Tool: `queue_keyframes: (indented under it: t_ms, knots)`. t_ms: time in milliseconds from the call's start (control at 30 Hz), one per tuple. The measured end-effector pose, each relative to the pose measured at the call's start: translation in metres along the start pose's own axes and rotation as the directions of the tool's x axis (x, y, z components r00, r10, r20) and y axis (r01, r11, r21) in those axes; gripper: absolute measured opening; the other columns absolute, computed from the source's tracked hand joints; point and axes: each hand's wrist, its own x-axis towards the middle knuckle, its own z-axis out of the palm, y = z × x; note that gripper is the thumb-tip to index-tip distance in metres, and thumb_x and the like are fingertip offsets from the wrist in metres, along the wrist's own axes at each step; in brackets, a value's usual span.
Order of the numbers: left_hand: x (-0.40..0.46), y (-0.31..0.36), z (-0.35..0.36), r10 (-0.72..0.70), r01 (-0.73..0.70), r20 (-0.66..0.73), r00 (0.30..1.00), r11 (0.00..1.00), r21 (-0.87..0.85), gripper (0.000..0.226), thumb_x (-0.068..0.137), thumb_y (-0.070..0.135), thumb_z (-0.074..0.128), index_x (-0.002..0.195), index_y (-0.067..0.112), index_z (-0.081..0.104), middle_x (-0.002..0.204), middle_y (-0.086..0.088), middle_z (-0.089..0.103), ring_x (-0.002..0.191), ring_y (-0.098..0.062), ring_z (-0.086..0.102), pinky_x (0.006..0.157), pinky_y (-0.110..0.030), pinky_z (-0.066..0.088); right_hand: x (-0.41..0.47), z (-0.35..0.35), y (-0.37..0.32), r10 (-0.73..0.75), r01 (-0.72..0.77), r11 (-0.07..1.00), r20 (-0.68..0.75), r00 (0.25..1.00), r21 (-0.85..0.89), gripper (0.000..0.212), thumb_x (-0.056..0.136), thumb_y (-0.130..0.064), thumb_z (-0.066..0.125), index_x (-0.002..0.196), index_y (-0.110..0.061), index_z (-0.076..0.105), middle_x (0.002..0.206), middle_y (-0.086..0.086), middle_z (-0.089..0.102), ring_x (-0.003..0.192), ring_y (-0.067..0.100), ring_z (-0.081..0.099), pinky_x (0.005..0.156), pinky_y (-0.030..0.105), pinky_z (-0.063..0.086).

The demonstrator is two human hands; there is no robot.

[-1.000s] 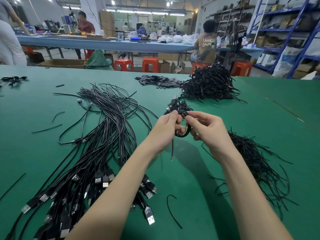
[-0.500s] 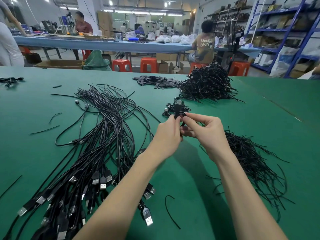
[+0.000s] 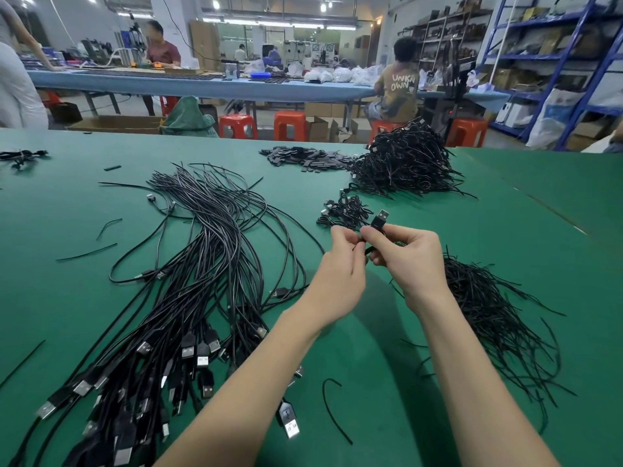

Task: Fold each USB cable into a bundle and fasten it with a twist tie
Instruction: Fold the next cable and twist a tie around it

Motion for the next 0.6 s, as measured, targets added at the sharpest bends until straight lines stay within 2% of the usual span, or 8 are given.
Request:
queue_keyframes:
  t_ms: [100, 167, 200, 267, 300, 367, 433, 600]
  knots:
    - [0.002, -0.004, 0.004, -0.079, 0.078, -0.005, 0.997, 0.988, -0.135, 0.013, 0.105, 0.028, 0.035, 0.093, 0.028, 0.032, 0.073, 0.0, 0.053, 0.062, -0.011, 0.045, 0.064, -0.04, 0.042, -0.001, -0.002, 0.003, 0.008, -0.007, 0.998, 0.029, 1.0, -0.057, 0.031, 0.089, -0.026, 0.078, 0.085, 0.004, 0.072, 0.059, 0.002, 0.066, 0.05, 0.014, 0.063, 0.06, 0.03, 0.056]
    - [0.003, -0.007, 0.003, -0.113, 0.107, -0.024, 0.993, 0.979, -0.171, 0.017, 0.105, 0.028, 0.035, 0.088, 0.03, 0.032, 0.076, 0.0, 0.053, 0.06, -0.001, 0.049, 0.065, -0.038, 0.042, -0.001, -0.006, 0.002, -0.001, 0.011, 0.987, 0.06, 0.998, -0.158, 0.028, 0.096, -0.041, 0.066, 0.088, -0.016, 0.075, 0.069, -0.003, 0.073, 0.06, 0.013, 0.069, 0.062, 0.03, 0.058]
    - [0.004, -0.009, 0.001, -0.124, 0.115, -0.038, 0.992, 0.976, -0.186, 0.019, 0.105, 0.028, 0.034, 0.087, 0.031, 0.032, 0.077, -0.001, 0.053, 0.059, 0.005, 0.05, 0.064, -0.037, 0.04, 0.001, -0.011, 0.002, -0.019, 0.034, 0.965, 0.061, 0.998, -0.259, 0.028, 0.098, -0.046, 0.061, 0.088, -0.024, 0.074, 0.074, -0.008, 0.073, 0.063, 0.008, 0.068, 0.062, 0.024, 0.055]
    - [0.007, -0.011, -0.004, -0.131, 0.116, -0.064, 0.989, 0.973, -0.199, 0.023, 0.105, 0.026, 0.034, 0.083, 0.034, 0.033, 0.076, 0.0, 0.052, 0.058, 0.009, 0.05, 0.061, -0.035, 0.038, 0.005, -0.026, 0.002, -0.078, 0.11, 0.832, 0.081, 0.994, -0.544, 0.025, 0.097, -0.046, 0.059, 0.085, -0.029, 0.072, 0.07, -0.021, 0.067, 0.07, 0.0, 0.063, 0.062, 0.016, 0.045]
    - [0.008, -0.012, -0.006, -0.135, 0.118, -0.073, 0.988, 0.972, -0.202, 0.026, 0.105, 0.026, 0.034, 0.081, 0.035, 0.034, 0.076, 0.001, 0.051, 0.058, 0.009, 0.05, 0.06, -0.034, 0.037, 0.007, -0.034, 0.001, -0.069, 0.119, 0.74, 0.103, 0.992, -0.662, 0.021, 0.096, -0.043, 0.06, 0.085, -0.031, 0.073, 0.069, -0.025, 0.064, 0.074, 0.0, 0.062, 0.064, 0.019, 0.044]
    - [0.009, -0.012, -0.009, -0.149, 0.132, -0.075, 0.986, 0.971, -0.199, 0.028, 0.106, 0.026, 0.034, 0.08, 0.037, 0.034, 0.076, 0.002, 0.051, 0.06, 0.007, 0.049, 0.059, -0.033, 0.037, 0.011, -0.052, 0.001, 0.045, 0.075, 0.61, 0.129, 0.991, -0.789, 0.013, 0.093, -0.038, 0.063, 0.091, -0.033, 0.075, 0.078, -0.026, 0.064, 0.082, 0.007, 0.062, 0.07, 0.025, 0.047]
    - [0.009, -0.012, -0.01, -0.151, 0.137, -0.066, 0.986, 0.973, -0.187, 0.029, 0.106, 0.026, 0.034, 0.079, 0.038, 0.034, 0.076, 0.002, 0.052, 0.062, 0.005, 0.049, 0.06, -0.034, 0.038, 0.012, -0.066, 0.002, 0.169, 0.02, 0.529, 0.128, 0.977, -0.848, 0.009, 0.092, -0.035, 0.066, 0.092, -0.036, 0.075, 0.086, -0.016, 0.067, 0.089, 0.013, 0.062, 0.078, 0.03, 0.052]
    - [0.007, -0.011, -0.009, -0.121, 0.112, -0.054, 0.991, 0.983, -0.146, 0.024, 0.107, 0.026, 0.034, 0.083, 0.032, 0.033, 0.073, 0.0, 0.049, 0.06, 0.005, 0.049, 0.058, -0.035, 0.037, 0.008, -0.072, 0.0, 0.357, -0.06, 0.439, 0.113, 0.927, -0.897, 0.005, 0.081, -0.039, 0.079, 0.079, -0.036, 0.076, 0.087, -0.01, 0.073, 0.09, 0.014, 0.066, 0.087, 0.036, 0.057]
